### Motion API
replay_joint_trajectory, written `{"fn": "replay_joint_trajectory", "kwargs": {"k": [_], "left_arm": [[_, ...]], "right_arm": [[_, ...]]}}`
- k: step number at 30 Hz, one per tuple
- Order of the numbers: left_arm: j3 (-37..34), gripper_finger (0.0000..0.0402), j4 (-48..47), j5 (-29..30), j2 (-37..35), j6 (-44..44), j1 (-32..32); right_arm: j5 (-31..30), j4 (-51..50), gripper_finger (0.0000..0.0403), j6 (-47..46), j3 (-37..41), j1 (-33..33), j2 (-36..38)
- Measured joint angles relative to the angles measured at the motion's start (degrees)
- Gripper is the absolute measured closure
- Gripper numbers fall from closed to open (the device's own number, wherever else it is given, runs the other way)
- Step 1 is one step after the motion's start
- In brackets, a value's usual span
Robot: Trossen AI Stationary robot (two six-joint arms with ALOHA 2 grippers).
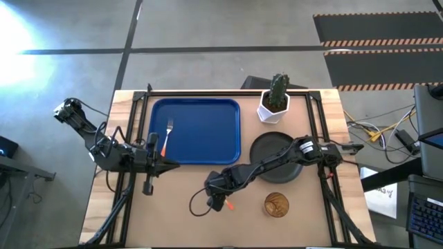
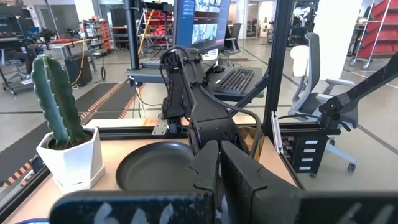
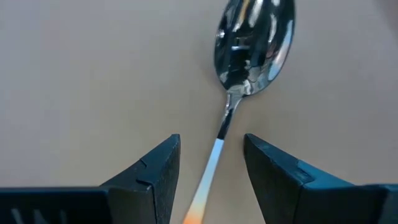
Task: Pick and place plate/cup/fork/spoon on tray
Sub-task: Put the orange spoon on the blue tray on the right of the orange fork
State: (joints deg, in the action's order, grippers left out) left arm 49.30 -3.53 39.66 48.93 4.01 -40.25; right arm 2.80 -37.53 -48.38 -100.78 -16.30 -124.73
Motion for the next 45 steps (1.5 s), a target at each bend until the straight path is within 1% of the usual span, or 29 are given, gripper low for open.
{"fn": "replay_joint_trajectory", "kwargs": {"k": [6,9,12,15,16,18,25,32,39,45], "left_arm": [[0.0,0.0402,0.0,0.0,0.0,0.0,0.0],[0.0,0.0402,0.0,0.0,0.0,0.0,-0.01],[0.0,0.0402,0.0,0.0,0.0,0.0,-0.02],[0.0,0.0402,0.0,0.0,0.0,0.0,0.0],[0.0,0.0402,0.0,0.0,0.0,0.0,0.0],[0.0,0.0402,0.0,0.0,0.0,0.01,-0.02],[0.0,0.0402,0.0,0.0,0.0,0.02,-0.02],[0.0,0.0402,0.0,-0.18,0.0,0.04,-0.01],[0.0,0.0402,-0.02,-0.33,0.0,0.04,-0.02],[0.0,0.0402,-0.04,-0.37,0.0,0.04,-0.02]], "right_arm": [[0.12,0.58,0.0241,0.18,0.49,-0.17,0.07],[-0.19,0.49,0.0258,-0.1,0.49,-0.17,0.07],[-0.23,0.24,0.0301,-0.31,0.51,-0.15,0.07],[-0.15,0.4,0.0368,0.05,0.56,-0.1,0.0],[-0.08,0.57,0.038,0.43,0.56,-0.11,-0.02],[0.23,0.91,0.0389,0.48,0.56,-0.19,-0.04],[0.61,2.96,0.0394,1.5,-0.2,-0.21,-0.26],[-2.84,3.33,0.0394,6.15,-7.22,0.41,-0.33],[-5.77,2.84,0.0394,12.83,-14.14,3.49,-0.22],[-7.47,2.34,0.0394,16.1,-16.46,8.19,-0.22]]}}
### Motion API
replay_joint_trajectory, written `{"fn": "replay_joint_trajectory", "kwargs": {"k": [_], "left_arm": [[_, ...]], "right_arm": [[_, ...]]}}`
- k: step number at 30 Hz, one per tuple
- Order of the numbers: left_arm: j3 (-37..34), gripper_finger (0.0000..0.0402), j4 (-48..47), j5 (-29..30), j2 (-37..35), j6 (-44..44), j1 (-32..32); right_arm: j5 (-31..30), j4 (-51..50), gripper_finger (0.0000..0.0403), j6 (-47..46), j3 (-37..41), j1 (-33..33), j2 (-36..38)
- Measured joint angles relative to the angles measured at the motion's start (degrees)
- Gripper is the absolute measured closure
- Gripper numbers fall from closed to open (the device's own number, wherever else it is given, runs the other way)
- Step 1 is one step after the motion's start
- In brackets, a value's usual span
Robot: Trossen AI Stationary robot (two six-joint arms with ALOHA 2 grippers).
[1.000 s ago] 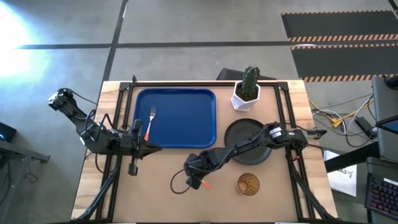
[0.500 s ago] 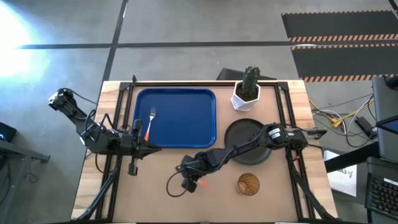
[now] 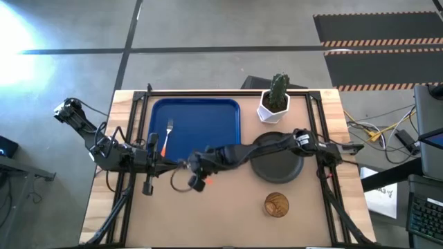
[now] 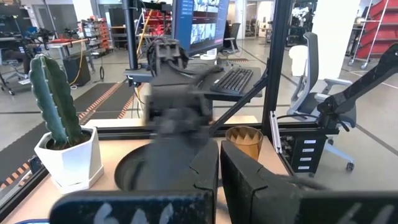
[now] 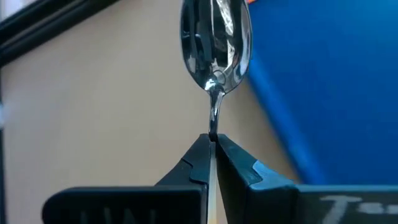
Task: Pick and place plate/cup/fork/spoon on tray
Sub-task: Put the orange spoon on the blue tray on the right of the orange fork
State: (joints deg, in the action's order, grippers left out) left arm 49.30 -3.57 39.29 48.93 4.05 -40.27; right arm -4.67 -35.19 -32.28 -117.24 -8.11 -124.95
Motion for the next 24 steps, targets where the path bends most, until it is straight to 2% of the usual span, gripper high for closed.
{"fn": "replay_joint_trajectory", "kwargs": {"k": [14,19,24], "left_arm": [[-0.09,0.0402,-0.07,-0.17,0.0,0.0,0.0],[-0.09,0.0402,-0.07,-0.15,0.0,0.0,0.01],[-0.09,0.0402,-0.07,-0.15,0.0,0.0,0.0]], "right_arm": [[-5.17,0.39,0.0394,2.2,-0.38,11.48,0.09],[-7.74,0.36,0.0394,-1.42,-0.23,14.32,0.11],[-10.99,0.43,0.0394,-5.02,0.97,14.52,0.11]]}}
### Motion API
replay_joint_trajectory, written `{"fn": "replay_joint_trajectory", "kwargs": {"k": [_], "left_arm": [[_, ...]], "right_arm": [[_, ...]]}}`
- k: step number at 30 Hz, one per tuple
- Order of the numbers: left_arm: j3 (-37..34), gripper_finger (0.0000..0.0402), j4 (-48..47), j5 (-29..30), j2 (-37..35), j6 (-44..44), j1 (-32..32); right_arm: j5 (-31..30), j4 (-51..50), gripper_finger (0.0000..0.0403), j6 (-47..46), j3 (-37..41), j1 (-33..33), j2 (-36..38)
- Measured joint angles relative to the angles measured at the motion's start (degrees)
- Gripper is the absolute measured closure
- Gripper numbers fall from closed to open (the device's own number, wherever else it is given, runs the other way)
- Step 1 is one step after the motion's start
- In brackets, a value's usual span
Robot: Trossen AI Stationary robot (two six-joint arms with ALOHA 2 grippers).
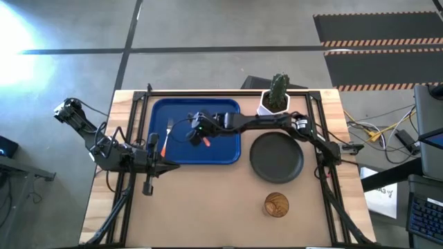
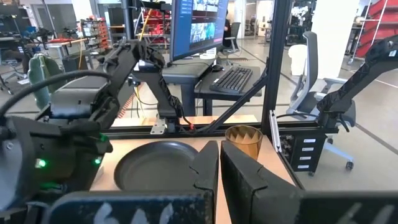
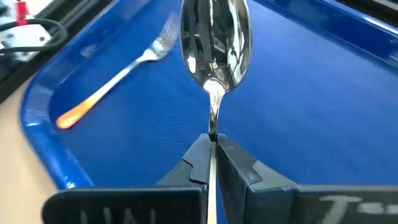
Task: Pick and place plate/cup/fork/spoon on tray
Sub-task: Put the orange spoon on the blue tray on the right of the orange fork
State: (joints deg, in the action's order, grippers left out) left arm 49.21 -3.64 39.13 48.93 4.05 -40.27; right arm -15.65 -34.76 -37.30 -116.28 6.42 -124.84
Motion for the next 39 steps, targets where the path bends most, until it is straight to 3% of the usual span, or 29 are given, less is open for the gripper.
{"fn": "replay_joint_trajectory", "kwargs": {"k": [6,18,39], "left_arm": [[-0.05,0.0402,-0.08,0.0,0.0,0.0,0.0],[-0.07,0.0402,-0.5,-1.76,0.0,0.01,0.01],[-0.07,0.0402,-1.48,-1.95,0.02,0.24,0.01]], "right_arm": [[-2.0,1.59,0.0394,-5.63,4.95,0.58,0.07],[-1.77,14.31,0.0394,-15.8,15.13,1.75,0.07],[1.1,13.94,0.0394,-13.68,14.66,1.75,0.09]]}}
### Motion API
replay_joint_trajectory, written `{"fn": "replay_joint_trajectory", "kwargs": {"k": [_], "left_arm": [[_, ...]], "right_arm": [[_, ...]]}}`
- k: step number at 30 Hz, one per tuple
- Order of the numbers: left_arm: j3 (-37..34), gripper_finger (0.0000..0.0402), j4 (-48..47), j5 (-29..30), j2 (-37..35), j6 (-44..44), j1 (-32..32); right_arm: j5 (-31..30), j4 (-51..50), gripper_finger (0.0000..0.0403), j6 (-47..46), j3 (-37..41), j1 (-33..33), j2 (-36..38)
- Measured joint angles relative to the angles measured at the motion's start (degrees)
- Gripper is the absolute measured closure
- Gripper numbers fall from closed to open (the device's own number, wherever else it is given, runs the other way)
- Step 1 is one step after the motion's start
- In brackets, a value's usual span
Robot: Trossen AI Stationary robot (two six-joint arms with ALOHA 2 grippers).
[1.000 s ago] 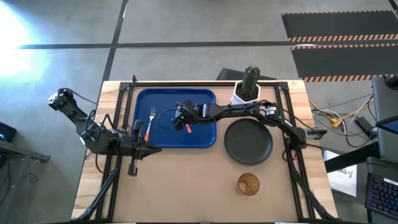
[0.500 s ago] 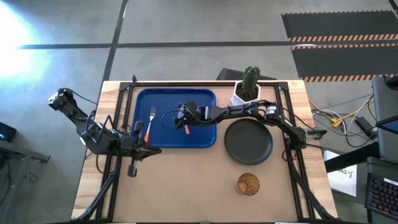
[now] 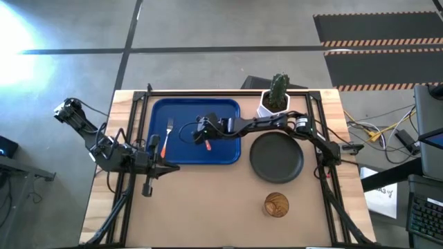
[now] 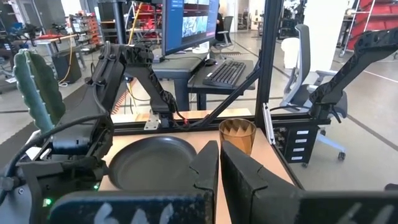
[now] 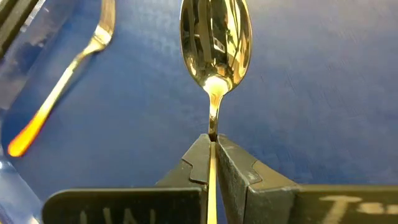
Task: Pick and place plate/cup/fork/spoon on tray
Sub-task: Put the orange spoon on the blue tray on the right of the orange fork
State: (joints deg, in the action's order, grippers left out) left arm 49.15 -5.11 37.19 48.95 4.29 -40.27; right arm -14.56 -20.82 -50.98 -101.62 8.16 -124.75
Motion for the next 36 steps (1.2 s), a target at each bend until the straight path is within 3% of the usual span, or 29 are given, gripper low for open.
{"fn": "replay_joint_trajectory", "kwargs": {"k": [6,15,21,26,32,36], "left_arm": [[0.0,0.0402,0.05,0.0,0.0,0.0,0.02],[0.0,0.0402,0.05,0.03,0.0,0.0,0.0],[-0.01,0.0402,-0.47,0.62,0.15,0.0,0.02],[-0.11,0.0402,-4.93,6.29,1.84,3.19,0.08],[-0.18,0.0402,-15.76,7.4,2.62,16.05,1.52],[-0.6,0.0402,-17.18,7.44,2.82,18.81,5.96]], "right_arm": [[1.22,-0.1,0.0389,-0.14,1.64,0.0,0.0],[1.24,0.58,0.0325,-0.83,2.79,-0.02,0.0],[1.84,3.58,0.0304,4.37,0.29,-0.02,1.12],[9.18,0.59,0.0333,13.76,-7.87,0.01,6.18],[8.18,-9.31,0.0383,30.67,-19.93,-2.2,16.1],[8.62,-11.73,0.0393,39.74,-24.82,-6.14,24.78]]}}
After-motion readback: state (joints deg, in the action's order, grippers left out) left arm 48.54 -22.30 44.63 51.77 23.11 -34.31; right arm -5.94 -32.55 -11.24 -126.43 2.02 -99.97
